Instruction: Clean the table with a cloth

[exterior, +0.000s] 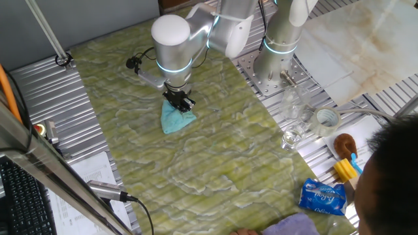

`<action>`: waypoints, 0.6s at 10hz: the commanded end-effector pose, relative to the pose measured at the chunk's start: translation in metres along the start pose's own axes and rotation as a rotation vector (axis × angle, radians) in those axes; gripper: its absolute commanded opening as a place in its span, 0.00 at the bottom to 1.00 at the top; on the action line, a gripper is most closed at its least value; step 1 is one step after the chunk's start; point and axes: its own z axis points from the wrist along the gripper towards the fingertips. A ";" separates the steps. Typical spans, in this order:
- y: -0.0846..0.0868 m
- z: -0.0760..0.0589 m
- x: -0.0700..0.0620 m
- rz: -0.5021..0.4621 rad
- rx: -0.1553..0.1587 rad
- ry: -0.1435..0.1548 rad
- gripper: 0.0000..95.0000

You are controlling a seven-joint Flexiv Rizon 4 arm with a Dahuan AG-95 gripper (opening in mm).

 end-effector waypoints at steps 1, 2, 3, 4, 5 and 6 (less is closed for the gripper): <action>-0.004 0.001 0.000 -0.020 0.009 0.005 0.00; -0.004 0.001 0.000 -0.043 0.014 0.009 0.00; -0.004 0.001 0.000 -0.070 0.018 0.010 0.00; -0.004 0.001 0.000 -0.096 0.016 0.007 0.00; -0.004 0.001 0.000 -0.113 0.014 0.006 0.00; -0.004 0.001 0.000 -0.134 0.015 0.009 0.00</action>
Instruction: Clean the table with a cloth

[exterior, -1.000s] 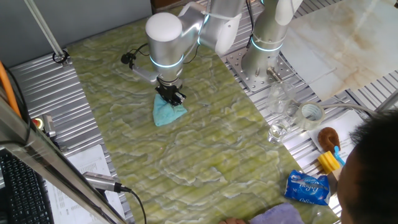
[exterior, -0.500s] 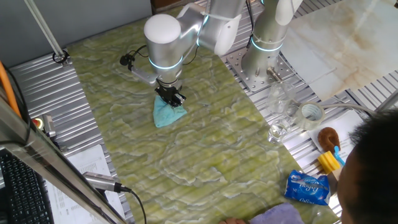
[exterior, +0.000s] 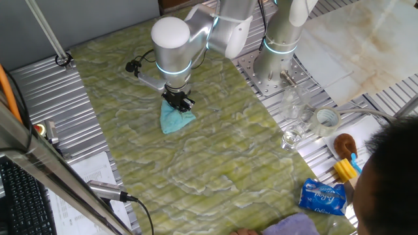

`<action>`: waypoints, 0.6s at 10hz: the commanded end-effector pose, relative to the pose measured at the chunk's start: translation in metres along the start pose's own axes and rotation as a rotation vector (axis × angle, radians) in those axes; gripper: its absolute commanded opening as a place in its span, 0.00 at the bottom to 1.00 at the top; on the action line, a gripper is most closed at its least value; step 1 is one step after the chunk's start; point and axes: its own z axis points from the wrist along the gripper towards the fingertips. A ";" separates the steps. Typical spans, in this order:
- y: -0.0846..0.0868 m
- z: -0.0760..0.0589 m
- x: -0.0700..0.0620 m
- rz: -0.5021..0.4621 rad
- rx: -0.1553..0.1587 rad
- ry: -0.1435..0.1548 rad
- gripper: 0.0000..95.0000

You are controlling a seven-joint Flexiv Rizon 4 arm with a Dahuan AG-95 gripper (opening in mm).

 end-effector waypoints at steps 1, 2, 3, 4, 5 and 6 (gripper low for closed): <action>0.001 0.000 0.000 -0.040 -0.002 0.006 0.00; 0.001 0.000 0.000 -0.054 -0.002 0.006 0.00; 0.001 0.000 0.000 -0.059 -0.003 0.005 0.00; 0.001 0.000 0.000 -0.061 -0.003 0.006 0.00; 0.003 0.001 -0.001 -0.062 -0.007 0.008 0.00; 0.006 0.002 -0.004 -0.057 -0.009 0.010 0.00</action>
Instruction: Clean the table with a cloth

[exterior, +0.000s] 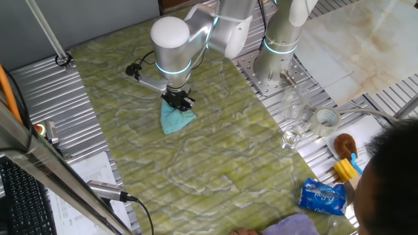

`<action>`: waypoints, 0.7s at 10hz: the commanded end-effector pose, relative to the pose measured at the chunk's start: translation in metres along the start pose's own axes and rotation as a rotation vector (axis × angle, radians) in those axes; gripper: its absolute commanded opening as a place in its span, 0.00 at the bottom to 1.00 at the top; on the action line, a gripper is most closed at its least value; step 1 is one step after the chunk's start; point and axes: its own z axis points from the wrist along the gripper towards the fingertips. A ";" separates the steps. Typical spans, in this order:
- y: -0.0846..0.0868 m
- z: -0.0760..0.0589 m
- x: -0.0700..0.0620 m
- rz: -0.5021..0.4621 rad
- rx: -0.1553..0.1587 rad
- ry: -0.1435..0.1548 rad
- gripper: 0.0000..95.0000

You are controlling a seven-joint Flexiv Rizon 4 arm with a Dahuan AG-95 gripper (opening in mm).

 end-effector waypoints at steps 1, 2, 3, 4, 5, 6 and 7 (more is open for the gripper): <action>0.006 0.002 -0.004 0.010 -0.003 0.004 0.00; 0.011 0.004 -0.007 0.014 -0.003 0.005 0.00; 0.012 0.004 -0.008 0.013 -0.003 0.005 0.00; 0.015 0.005 -0.010 0.013 -0.005 0.004 0.00; 0.017 0.005 -0.011 0.013 -0.005 0.004 0.00; 0.019 0.005 -0.012 0.015 -0.006 0.004 0.00; 0.022 0.006 -0.014 0.017 -0.006 0.004 0.00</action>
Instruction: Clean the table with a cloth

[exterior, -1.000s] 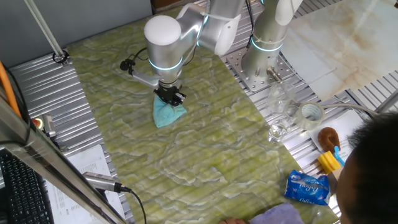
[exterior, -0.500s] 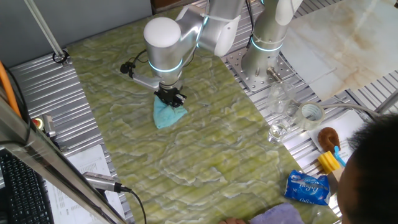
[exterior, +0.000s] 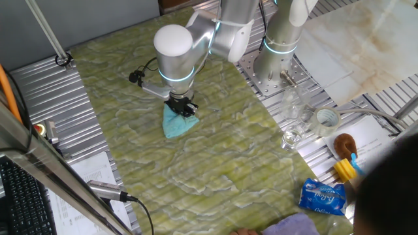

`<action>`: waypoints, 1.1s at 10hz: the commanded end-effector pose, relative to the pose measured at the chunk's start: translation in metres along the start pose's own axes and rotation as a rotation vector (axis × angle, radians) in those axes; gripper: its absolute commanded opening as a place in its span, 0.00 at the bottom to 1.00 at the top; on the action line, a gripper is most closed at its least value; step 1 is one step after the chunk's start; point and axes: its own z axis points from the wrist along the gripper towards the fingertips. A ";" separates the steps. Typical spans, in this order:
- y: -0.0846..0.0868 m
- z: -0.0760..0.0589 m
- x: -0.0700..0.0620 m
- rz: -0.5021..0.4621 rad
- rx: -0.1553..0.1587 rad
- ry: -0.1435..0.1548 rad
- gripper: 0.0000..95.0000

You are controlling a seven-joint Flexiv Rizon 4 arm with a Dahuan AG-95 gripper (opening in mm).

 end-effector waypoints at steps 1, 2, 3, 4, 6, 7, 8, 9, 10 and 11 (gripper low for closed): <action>0.003 0.001 -0.002 0.007 -0.001 0.000 0.00; 0.004 0.001 -0.003 0.010 -0.001 -0.001 0.00; 0.006 0.002 -0.004 0.014 -0.001 0.000 0.00; 0.007 0.001 -0.005 0.017 -0.003 -0.002 0.00; 0.008 -0.001 -0.006 0.020 -0.005 0.000 0.00; 0.009 -0.002 -0.008 0.023 -0.007 -0.001 0.00; 0.011 -0.002 -0.010 0.027 -0.008 -0.003 0.00; 0.013 -0.002 -0.012 0.033 -0.008 -0.004 0.00; 0.015 -0.003 -0.014 0.039 -0.008 -0.005 0.00; 0.019 -0.003 -0.017 0.046 -0.008 -0.006 0.00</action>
